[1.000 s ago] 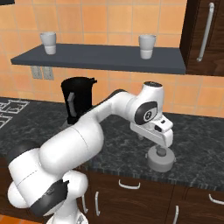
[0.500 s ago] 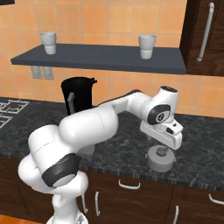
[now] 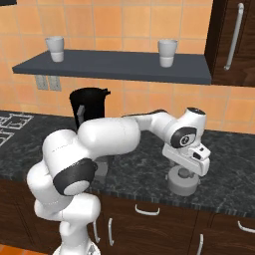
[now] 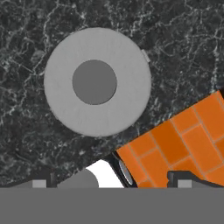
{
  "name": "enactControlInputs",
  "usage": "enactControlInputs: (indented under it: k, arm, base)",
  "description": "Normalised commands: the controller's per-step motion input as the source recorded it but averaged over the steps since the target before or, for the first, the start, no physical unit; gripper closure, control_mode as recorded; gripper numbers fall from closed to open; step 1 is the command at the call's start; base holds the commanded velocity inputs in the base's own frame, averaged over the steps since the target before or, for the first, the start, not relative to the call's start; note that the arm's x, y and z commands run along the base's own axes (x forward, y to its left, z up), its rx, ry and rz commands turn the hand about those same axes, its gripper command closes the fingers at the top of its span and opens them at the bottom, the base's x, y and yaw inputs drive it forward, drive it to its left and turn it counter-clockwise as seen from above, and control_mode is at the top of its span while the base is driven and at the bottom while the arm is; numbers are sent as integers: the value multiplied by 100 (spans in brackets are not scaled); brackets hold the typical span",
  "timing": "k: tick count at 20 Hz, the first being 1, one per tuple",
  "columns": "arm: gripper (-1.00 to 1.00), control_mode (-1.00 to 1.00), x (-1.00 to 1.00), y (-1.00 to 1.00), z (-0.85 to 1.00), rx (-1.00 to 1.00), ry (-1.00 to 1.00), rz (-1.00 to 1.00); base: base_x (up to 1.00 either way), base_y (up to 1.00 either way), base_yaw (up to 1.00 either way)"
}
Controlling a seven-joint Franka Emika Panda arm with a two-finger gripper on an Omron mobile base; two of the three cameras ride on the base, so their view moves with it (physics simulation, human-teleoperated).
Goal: Close the lid blender by securely placing the lid on top.
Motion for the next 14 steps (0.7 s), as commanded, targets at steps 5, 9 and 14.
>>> enactControlInputs:
  k: [5,9,14]
  arm:
    - [-100,-100,12,-3,-31,0,0,4]
    - [-100,-100,14,-1,-24,0,0,5]
    - [-100,-100,24,-3,-7,3,-2,5]
  base:
    - [0,0,0]
    - [0,0,0]
    - [0,0,0]
